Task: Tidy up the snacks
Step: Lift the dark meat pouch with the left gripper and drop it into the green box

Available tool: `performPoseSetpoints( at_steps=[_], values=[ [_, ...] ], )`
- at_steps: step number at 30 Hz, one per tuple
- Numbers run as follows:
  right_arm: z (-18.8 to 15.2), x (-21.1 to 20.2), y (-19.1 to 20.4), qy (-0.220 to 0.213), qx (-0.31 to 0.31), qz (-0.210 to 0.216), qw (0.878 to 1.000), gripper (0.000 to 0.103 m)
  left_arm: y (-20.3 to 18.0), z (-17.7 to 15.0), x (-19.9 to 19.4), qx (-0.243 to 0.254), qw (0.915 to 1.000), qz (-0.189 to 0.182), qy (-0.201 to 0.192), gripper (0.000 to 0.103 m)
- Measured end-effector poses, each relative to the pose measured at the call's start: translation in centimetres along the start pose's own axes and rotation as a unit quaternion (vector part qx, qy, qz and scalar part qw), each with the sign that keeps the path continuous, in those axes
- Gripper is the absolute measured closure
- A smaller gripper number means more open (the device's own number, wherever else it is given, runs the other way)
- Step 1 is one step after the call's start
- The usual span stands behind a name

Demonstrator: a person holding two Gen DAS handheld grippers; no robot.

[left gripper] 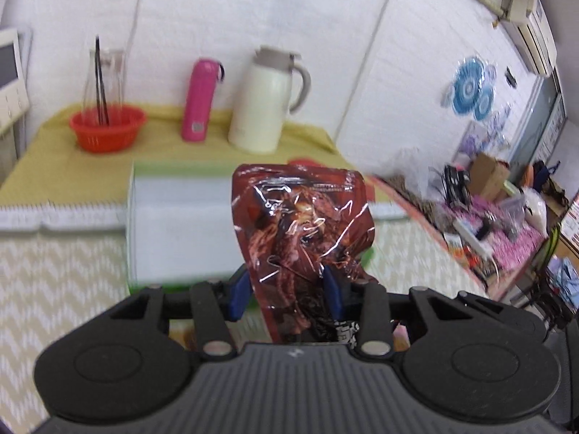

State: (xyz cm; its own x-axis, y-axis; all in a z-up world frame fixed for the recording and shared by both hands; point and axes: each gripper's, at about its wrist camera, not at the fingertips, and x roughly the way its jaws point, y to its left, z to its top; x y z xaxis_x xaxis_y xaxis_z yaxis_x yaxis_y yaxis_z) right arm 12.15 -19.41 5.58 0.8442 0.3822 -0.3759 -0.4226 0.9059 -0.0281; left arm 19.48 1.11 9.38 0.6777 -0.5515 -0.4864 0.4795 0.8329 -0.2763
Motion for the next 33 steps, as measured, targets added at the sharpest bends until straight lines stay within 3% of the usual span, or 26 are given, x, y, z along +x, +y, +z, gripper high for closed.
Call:
performPoseSetpoints(
  at_steps=[5,9,16,19,21,24,33],
  values=[
    [2.1,4.9,-2.1,-0.011,0.017,-0.002,1.000,0.004,1.7,3.7,3.4,-0.002,0.9996,0.024,-0.013,0.067],
    [2.1,7.9,-3.7,-0.002,0.055,0.008,0.998,0.004,2.9,4.2,6.5,0.009,0.9991,0.041,-0.004,0.067],
    [1.9,11.5,-4.8,0.021,0.093,0.015,0.995,0.003,5.4,4.5,10.3,-0.015,0.9981,0.055,0.023,0.065],
    [1.4,12.0,-4.3,0.027,0.073,0.008,0.997,0.000,5.7,4.1,11.0,-0.010,0.9951,0.094,0.029,0.003],
    [1.3,11.8,-3.7,0.026,0.045,-0.005,0.999,0.000,5.5,3.6,10.6,0.008,0.9927,0.120,0.009,0.001],
    [0.9,11.2,-3.1,0.016,0.009,-0.010,1.000,0.000,5.4,3.4,10.7,0.028,0.9902,0.135,0.026,0.001],
    [1.7,8.3,-2.2,0.007,-0.024,-0.021,0.999,0.000,3.9,2.6,7.6,0.014,0.9913,0.127,0.033,0.001]
  ],
)
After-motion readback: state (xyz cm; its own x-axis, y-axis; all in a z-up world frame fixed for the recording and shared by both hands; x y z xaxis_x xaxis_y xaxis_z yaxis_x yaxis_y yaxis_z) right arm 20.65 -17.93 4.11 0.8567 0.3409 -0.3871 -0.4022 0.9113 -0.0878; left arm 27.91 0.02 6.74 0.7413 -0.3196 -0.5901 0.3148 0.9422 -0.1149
